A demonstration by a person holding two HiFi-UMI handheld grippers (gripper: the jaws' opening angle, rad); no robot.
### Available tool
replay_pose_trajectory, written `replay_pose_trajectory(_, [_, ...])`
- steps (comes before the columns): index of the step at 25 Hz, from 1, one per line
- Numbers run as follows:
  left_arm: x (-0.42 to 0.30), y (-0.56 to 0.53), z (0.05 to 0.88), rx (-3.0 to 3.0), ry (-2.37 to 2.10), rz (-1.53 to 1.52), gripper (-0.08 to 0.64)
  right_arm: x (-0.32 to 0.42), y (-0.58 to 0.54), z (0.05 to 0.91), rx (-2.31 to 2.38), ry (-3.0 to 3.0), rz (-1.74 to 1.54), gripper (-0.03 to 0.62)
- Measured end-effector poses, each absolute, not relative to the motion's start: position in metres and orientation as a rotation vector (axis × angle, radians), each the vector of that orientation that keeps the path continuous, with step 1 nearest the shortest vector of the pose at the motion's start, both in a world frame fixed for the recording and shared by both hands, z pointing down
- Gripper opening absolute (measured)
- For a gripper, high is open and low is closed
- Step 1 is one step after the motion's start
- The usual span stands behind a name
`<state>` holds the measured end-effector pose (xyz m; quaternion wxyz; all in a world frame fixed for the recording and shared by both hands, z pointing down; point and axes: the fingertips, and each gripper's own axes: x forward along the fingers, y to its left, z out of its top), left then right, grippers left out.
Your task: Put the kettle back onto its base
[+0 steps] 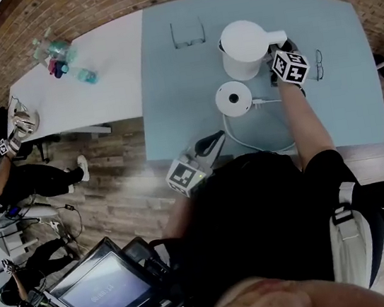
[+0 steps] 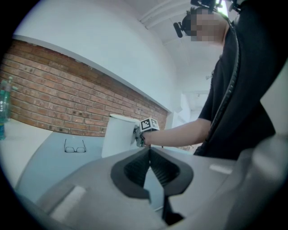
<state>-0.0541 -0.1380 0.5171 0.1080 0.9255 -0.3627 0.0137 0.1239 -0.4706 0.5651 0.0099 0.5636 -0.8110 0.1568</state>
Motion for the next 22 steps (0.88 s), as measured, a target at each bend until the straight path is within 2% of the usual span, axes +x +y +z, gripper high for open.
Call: replay_pose_trajectory(22, [-0.095, -0.079, 0.499, 2.75, -1.034, 0.049, 0.002, 0.107, -0.389, 0.543, 1.775, -2.542, 0.505, 0.117])
